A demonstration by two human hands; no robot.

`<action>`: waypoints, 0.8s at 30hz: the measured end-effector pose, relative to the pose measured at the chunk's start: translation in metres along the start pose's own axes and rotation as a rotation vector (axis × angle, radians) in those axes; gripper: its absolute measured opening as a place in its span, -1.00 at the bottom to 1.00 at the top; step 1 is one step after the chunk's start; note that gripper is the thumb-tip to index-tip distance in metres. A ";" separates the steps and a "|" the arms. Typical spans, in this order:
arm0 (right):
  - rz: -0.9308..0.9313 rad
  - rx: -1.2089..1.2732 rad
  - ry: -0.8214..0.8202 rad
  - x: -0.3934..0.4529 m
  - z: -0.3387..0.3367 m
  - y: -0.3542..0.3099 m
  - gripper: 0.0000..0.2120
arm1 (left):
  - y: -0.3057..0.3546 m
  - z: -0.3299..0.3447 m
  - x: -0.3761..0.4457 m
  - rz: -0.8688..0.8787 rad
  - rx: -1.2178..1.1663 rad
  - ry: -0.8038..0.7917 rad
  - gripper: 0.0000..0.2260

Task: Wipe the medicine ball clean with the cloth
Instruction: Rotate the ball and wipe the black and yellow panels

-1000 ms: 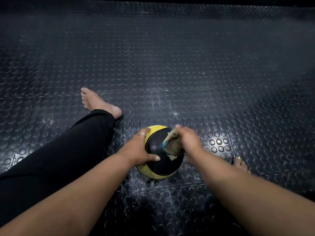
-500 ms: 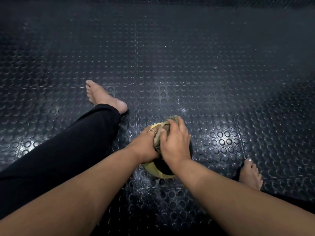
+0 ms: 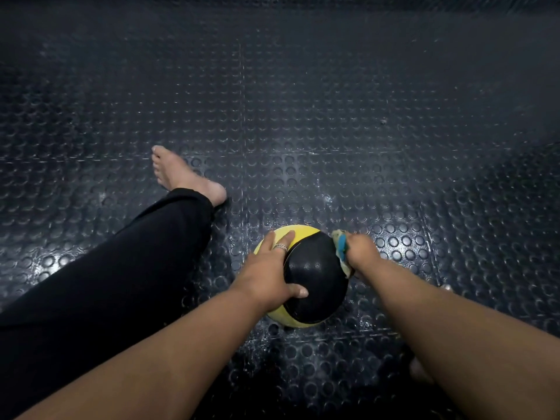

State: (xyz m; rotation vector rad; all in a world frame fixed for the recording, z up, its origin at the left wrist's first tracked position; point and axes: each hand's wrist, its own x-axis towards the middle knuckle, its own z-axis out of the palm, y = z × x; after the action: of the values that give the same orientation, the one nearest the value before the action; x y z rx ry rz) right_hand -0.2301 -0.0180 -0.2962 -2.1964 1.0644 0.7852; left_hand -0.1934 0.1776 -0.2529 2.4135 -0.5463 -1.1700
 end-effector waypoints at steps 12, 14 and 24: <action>-0.045 0.375 0.484 -0.072 0.039 0.000 -0.74 | -0.012 -0.003 -0.005 -0.001 -0.075 0.021 0.02; -0.087 0.357 0.479 -0.082 0.043 0.003 -0.75 | -0.017 -0.003 -0.005 0.000 -0.085 0.026 0.02; -0.117 0.121 0.186 -0.142 0.018 0.031 -0.74 | -0.013 0.011 -0.037 -0.004 0.083 0.040 0.04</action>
State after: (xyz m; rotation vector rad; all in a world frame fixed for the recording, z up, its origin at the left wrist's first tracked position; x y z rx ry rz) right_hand -0.3331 0.0478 -0.2148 -2.2367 1.0319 0.4608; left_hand -0.2209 0.2053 -0.2420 2.5027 -0.5886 -1.1195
